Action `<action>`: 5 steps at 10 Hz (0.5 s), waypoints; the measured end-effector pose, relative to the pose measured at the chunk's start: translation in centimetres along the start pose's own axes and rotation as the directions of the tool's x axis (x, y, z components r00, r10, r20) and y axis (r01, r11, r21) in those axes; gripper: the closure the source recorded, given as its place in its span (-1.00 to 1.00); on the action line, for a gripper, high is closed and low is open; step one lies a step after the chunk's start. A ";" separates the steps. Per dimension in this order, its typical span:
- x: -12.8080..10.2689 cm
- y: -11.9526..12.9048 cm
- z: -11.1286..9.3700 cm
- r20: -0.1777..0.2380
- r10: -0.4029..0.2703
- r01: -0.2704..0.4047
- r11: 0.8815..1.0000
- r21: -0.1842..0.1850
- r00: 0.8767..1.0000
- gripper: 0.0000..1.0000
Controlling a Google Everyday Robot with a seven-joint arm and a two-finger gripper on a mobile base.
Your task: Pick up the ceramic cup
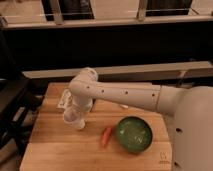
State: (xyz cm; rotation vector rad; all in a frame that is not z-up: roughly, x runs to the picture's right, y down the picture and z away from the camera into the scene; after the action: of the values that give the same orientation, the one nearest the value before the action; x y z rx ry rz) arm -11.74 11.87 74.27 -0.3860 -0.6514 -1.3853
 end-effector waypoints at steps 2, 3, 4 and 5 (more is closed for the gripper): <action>0.2 0.1 -1.5 -0.001 -0.008 0.008 1.000 -0.002 1.000 0.98; 0.3 0.4 -2.3 -0.005 -0.008 0.008 1.000 -0.001 1.000 0.98; 0.3 0.4 -2.9 -0.009 -0.011 0.011 1.000 0.000 1.000 0.98; 0.4 0.4 -3.4 -0.009 -0.010 0.010 1.000 0.001 1.000 0.98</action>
State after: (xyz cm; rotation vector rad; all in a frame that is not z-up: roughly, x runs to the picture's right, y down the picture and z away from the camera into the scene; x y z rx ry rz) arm -10.62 9.53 71.98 -0.3760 -0.6475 -1.3958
